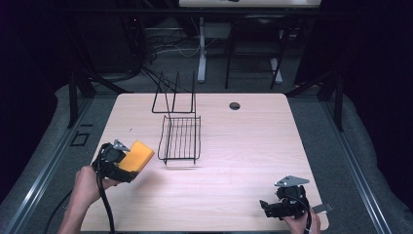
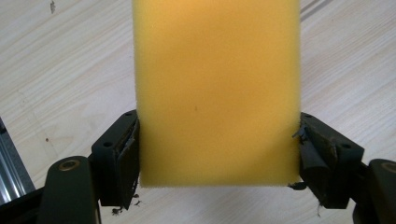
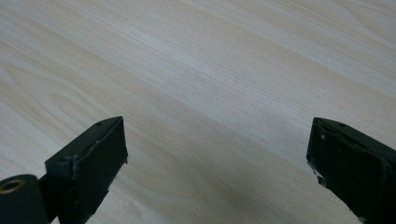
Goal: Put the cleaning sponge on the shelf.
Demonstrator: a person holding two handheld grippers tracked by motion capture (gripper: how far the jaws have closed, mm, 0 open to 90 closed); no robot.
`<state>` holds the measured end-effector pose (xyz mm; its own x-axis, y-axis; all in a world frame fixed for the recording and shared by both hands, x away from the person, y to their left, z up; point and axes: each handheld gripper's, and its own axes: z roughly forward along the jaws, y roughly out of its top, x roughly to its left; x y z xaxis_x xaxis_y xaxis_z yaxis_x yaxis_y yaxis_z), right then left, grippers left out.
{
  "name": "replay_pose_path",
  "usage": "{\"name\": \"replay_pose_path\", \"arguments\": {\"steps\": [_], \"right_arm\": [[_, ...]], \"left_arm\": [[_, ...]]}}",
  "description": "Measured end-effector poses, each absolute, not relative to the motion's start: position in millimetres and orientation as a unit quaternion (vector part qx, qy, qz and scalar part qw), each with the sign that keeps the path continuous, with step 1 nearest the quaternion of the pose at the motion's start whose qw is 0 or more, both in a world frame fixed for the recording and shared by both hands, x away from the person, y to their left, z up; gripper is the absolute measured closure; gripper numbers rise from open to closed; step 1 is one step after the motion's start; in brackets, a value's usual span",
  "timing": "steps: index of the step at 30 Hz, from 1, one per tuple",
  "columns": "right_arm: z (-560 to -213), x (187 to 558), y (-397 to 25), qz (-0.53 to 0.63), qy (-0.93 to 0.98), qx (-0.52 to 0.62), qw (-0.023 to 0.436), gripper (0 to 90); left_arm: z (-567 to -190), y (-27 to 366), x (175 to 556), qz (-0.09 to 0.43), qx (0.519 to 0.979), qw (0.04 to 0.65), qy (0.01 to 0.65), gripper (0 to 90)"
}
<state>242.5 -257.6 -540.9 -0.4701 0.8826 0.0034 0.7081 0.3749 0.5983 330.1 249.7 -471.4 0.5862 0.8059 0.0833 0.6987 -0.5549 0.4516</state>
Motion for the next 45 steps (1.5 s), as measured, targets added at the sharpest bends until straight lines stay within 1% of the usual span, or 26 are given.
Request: {"name": "replay_pose_path", "arguments": {"steps": [23, 45], "right_arm": [[-540.2, 242.1, -256.7, 0.268, 0.817, 0.486, 0.160, 5.0], [-540.5, 242.2, -256.7, 0.268, 0.817, 0.485, 0.160, 5.0]], "left_arm": [[-460.5, 239.7, 331.8, 0.145, 0.873, 0.206, 0.417, 24.5], [-453.4, 215.6, 346.5, 0.144, 0.882, 0.215, 0.395, 24.5]]}}
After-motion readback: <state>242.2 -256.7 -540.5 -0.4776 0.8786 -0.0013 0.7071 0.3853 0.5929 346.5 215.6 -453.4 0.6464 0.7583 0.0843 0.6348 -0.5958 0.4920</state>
